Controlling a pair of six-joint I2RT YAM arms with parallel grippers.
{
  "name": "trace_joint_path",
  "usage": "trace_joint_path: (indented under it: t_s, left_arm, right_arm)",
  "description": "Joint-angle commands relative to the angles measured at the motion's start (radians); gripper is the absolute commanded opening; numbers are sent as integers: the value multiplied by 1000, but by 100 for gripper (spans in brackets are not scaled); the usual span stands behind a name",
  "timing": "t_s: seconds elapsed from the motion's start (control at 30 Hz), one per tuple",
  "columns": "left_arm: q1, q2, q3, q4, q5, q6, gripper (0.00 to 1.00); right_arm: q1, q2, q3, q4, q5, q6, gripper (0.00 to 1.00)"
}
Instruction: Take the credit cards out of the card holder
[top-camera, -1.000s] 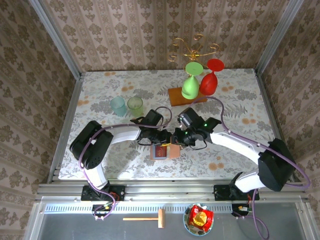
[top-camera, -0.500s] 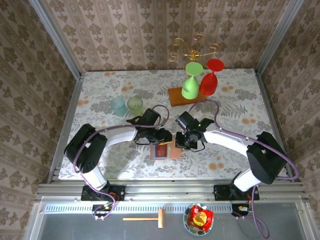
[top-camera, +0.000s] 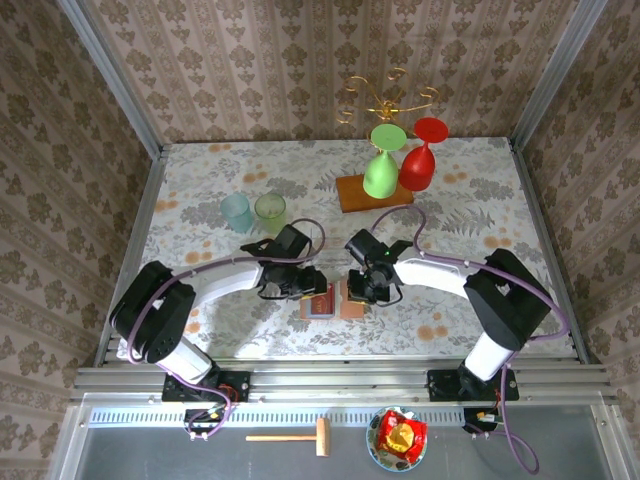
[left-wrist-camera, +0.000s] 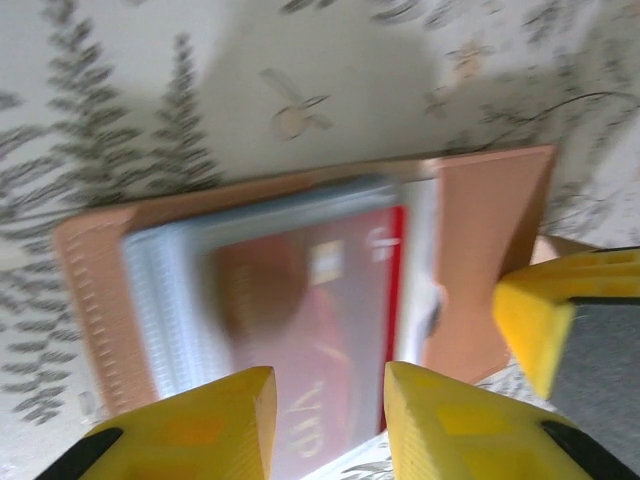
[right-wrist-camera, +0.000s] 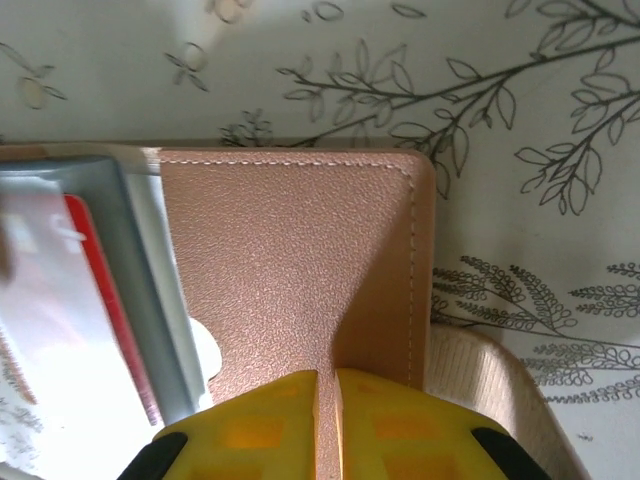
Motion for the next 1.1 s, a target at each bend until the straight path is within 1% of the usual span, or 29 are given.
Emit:
trace_joint_path:
  t_s: [0.0,0.17,0.4,0.5,0.67,0.83,1.07]
  left_arm:
    - [6,19,-16,-50,-54,4,34]
    - [13,21,-36,-36,-62,-8,34]
    - [28,-19,-72,-17,-70,-15,33]
    - [33,-42,-86,-1,-63,-19,33]
    - [47,-49,-121,63,-22,-40,29]
    - [50,-34,-135,68,-14,-45,28]
    - [57,-55,-153,80,-12,-52,28]
  right_arm:
    - [-6,35,-27,17,-1,-11,13]
    - [-6,41,-37,16,-3,-7,12]
    - [-6,-36,-21,4,-11,-5,13]
    - [-4,-72,-13,24,-42,1,13]
    - [-3,-99,-19,107,-123,36,14]
    - [4,-84,-14,172,-184,69,14]
    - [21,-19,14,214,-220,88,14]
